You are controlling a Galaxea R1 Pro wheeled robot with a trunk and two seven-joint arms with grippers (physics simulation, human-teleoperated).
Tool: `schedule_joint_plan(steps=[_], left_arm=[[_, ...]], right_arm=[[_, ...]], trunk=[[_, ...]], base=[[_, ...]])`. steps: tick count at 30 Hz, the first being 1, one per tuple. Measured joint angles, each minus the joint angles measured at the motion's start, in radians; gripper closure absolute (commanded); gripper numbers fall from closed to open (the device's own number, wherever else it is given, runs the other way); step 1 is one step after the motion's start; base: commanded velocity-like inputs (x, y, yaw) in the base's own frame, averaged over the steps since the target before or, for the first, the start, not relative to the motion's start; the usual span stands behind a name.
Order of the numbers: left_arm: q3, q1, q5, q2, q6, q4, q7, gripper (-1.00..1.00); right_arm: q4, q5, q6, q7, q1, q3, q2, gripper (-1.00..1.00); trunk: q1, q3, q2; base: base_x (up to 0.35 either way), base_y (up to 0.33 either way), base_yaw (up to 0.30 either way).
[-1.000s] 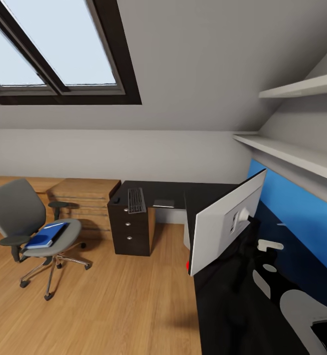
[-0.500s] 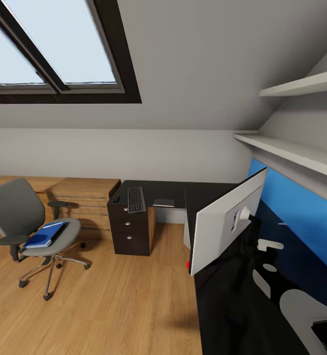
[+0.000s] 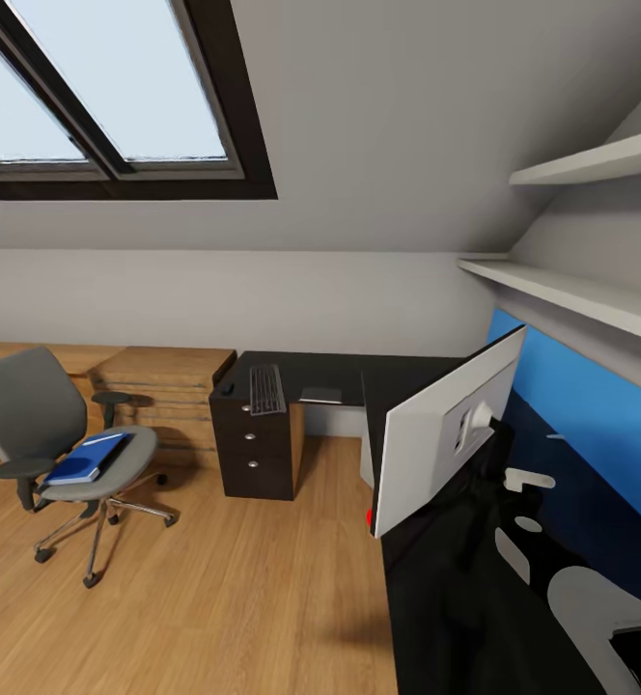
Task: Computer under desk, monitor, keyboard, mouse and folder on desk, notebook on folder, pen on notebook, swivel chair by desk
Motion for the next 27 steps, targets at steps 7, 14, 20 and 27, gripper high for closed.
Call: schedule_joint_plan(steps=[7,14,20,27], left_arm=[[-0.001,0.0,0.001,0.0,0.0,0.001,0.0,-1.0],[-0.001,0.0,0.0,0.0,0.0,0.002,0.001,-1.0],[0.0,0.0,-0.001,0.0,0.0,0.002,0.0,-1.0],[0.0,0.0,-0.001,0.0,0.0,0.002,0.0,-1.0]], right_arm=[[0.002,0.003,-0.002,0.0,0.0,0.001,0.0,-1.0],[0.001,0.004,-0.001,0.0,0.0,0.001,0.001,-1.0],[0.003,0.006,-0.021,0.0,0.0,0.001,0.001,-1.0],[0.004,0.005,-0.026,0.0,0.0,0.001,0.002,-1.0]], trunk=[[0.027,-0.022,-0.049],[0.054,-0.044,-0.098],[0.069,-0.057,-0.127],[0.069,-0.056,-0.127]], base=[[0.0,0.0,0.0],[0.0,0.0,0.0],[0.0,0.0,0.0],[0.0,0.0,-0.026]])
